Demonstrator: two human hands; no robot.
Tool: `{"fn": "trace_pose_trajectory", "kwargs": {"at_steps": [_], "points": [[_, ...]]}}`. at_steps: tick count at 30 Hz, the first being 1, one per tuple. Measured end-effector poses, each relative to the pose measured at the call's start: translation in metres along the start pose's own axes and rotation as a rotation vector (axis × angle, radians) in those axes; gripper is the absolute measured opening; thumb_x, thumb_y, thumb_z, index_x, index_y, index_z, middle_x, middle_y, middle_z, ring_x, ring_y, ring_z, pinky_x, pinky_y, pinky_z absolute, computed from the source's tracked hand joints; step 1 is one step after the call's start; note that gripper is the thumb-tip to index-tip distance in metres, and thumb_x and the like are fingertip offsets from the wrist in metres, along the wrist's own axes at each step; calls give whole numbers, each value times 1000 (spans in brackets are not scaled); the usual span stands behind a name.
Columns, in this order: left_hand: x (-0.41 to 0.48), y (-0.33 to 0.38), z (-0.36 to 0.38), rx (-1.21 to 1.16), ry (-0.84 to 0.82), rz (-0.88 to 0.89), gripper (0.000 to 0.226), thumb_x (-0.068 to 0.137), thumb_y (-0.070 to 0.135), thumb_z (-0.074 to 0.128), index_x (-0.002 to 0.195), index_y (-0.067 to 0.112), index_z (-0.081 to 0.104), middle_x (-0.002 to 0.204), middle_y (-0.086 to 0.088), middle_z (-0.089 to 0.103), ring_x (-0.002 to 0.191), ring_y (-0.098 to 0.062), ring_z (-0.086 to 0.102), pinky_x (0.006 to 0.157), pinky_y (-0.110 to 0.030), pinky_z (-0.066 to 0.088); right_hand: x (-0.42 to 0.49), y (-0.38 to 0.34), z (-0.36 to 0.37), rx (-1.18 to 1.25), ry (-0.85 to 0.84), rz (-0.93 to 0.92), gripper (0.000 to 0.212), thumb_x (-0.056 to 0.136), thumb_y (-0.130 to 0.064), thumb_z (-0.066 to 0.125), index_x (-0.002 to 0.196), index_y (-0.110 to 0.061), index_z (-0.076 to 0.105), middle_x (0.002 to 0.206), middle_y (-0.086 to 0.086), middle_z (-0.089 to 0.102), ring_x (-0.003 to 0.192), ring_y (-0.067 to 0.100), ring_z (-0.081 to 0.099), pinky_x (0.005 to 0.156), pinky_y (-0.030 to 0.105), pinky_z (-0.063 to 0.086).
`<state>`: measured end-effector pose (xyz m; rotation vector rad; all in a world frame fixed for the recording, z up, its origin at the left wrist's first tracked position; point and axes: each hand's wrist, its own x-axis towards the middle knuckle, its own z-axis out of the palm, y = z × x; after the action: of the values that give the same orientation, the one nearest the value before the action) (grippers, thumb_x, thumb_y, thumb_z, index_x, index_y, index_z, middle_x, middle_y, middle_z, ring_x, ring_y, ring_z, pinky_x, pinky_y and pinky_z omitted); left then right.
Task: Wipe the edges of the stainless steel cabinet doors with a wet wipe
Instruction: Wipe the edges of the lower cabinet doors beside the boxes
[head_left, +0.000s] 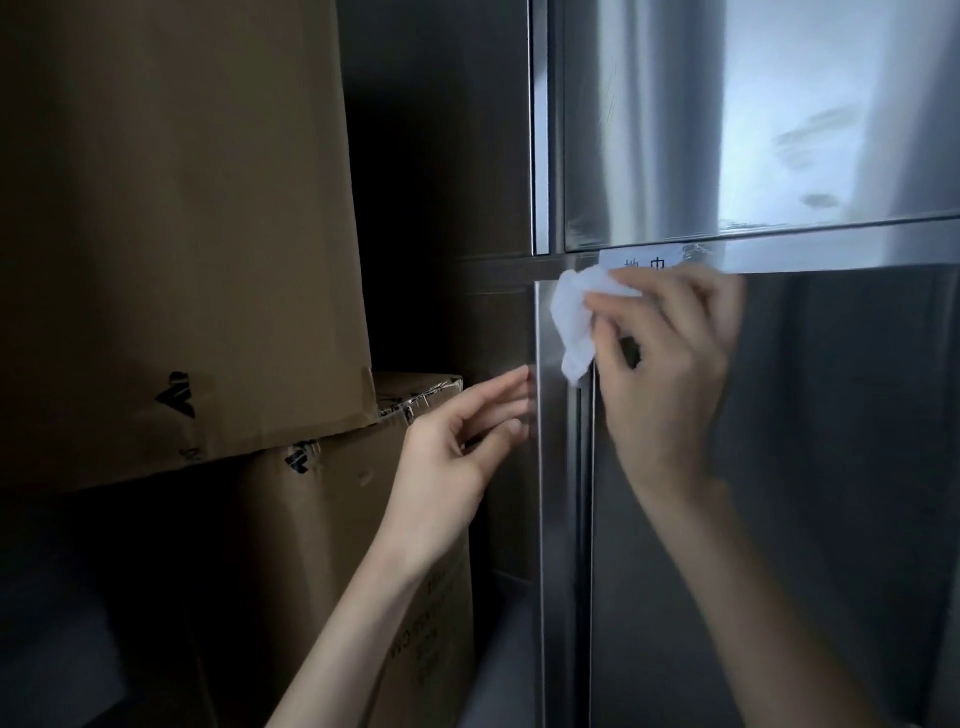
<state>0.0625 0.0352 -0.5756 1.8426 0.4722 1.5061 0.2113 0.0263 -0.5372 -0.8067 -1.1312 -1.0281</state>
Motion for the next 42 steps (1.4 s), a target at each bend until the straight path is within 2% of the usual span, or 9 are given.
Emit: {"fn": "trace_pose_trajectory", "kwargs": {"at_steps": [6, 9, 13, 19, 22, 26, 30, 37, 42], "points": [[2, 0, 3, 102, 34, 73, 50, 86, -5, 65, 123, 27, 58, 112, 8, 70, 102, -1, 66, 84, -11, 49, -48, -3, -18, 95, -203, -12, 16, 83, 8, 56, 82, 3, 71, 104, 10, 70, 97, 24, 63, 94, 21, 44], [3, -3, 2, 119, 35, 77, 53, 86, -11, 62, 125, 24, 58, 113, 4, 70, 106, -3, 65, 87, -14, 50, -34, -17, -5, 171, -209, 80, 18, 85, -7, 64, 99, 3, 68, 113, 13, 65, 106, 19, 61, 98, 21, 44], [2, -5, 0, 74, 16, 74, 55, 86, -17, 57, 120, 26, 58, 114, 9, 70, 107, -5, 66, 89, -17, 51, -24, -22, 4, 284, -132, 150, 26, 78, 4, 73, 102, 8, 65, 105, 22, 57, 103, 4, 48, 96, 9, 37], [2, -7, -2, 35, -17, 87, 53, 87, -15, 58, 121, 26, 60, 113, 13, 71, 108, -5, 65, 90, -16, 49, -79, 2, -30, 130, -413, -90, 33, 90, -4, 59, 121, 5, 59, 130, 13, 55, 127, 19, 47, 108, 29, 37], [3, -11, -1, 20, 0, 78, 51, 87, -12, 59, 122, 25, 61, 113, 12, 71, 109, -5, 65, 89, -14, 49, -89, 18, -41, 23, -488, -210, 30, 91, -5, 56, 120, 0, 62, 125, 5, 61, 118, 20, 52, 104, 28, 41], [6, -15, 1, 20, 28, 61, 51, 87, -10, 61, 123, 26, 60, 111, 13, 71, 110, -3, 64, 89, -13, 48, -80, 17, -38, 132, -333, -87, 19, 83, 4, 68, 101, 2, 71, 100, 10, 68, 91, 19, 63, 88, 23, 49], [7, -17, 1, 11, 37, 58, 51, 86, -13, 60, 118, 27, 62, 107, 15, 73, 108, -3, 65, 91, -16, 49, -29, -4, -16, 225, -27, 30, 11, 84, 4, 69, 94, 2, 72, 95, 10, 68, 90, 15, 62, 90, 20, 46], [7, -14, -5, -35, -1, 40, 51, 86, -20, 54, 113, 21, 64, 107, 6, 73, 106, -8, 67, 90, -19, 51, -47, -19, 8, 263, -108, 71, 8, 85, 3, 65, 91, 2, 71, 95, 11, 66, 89, 23, 62, 85, 26, 48], [12, -16, -1, 14, 23, 3, 53, 88, -17, 55, 128, 18, 53, 113, 2, 69, 109, -2, 63, 97, -19, 48, -73, -4, -7, 195, -260, 122, 12, 81, 9, 66, 91, 3, 69, 94, 12, 67, 87, 26, 64, 83, 24, 47]]}}
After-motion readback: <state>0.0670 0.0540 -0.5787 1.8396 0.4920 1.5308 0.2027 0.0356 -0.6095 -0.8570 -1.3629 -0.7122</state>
